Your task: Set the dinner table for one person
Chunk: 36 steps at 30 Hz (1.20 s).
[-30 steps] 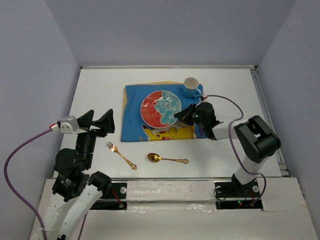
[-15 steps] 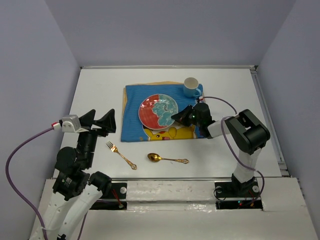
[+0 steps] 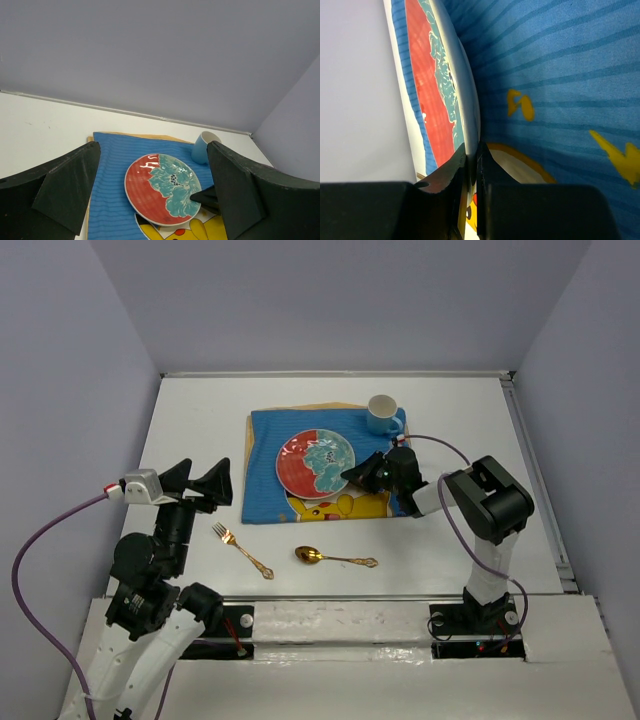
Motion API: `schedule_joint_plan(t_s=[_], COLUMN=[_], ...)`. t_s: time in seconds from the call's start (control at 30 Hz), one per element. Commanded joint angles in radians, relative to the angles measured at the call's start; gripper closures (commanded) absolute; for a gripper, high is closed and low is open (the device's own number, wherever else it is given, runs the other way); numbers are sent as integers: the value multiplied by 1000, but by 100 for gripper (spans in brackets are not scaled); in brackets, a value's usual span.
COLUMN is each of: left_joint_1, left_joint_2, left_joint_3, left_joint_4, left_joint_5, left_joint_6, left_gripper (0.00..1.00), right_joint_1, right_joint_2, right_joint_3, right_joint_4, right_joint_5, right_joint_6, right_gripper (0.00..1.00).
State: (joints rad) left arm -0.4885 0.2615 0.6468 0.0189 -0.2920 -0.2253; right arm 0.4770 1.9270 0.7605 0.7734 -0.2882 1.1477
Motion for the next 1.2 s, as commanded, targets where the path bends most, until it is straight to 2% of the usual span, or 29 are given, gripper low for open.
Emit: schedule_joint_plan(t_s=[0.0,0.07,0.27,0.3,0.53,0.93,1.1,1.17], left_joint_1=[5,5,5,5,5,5,5,5], left_joint_2=[13,13,12,10,10,8,10,12], left_joint_3=[-3,-3,-3,-3,-1,-3,-1,-1], left_joint_4=[56,56,55,55,53,53,53,53], left_joint_5=[4,2,1,1,1,1,-1,-3], left_joint_6=[3,6,4,3,3,1,0,1], left_gripper=[1,1,1,1,1,1,1,1], right_joint_1=[-6,-6,-6,-6,-6,-6,-6,-6], right_joint_2=[-52,-57,-79,-79,-118,-286,-397,-460], right_joint_3=[37,33,28,30,-3,-93,-134,-147], right_joint_4=[216,205,121,100,25,-151,-239,-278], right_joint_5=[1,6,18,17,61,149,155,106], right_joint_6=[23,18,-9,-12,-37,-129,-261,-395], right_gripper=[87,83,60,59,54,48,49,50])
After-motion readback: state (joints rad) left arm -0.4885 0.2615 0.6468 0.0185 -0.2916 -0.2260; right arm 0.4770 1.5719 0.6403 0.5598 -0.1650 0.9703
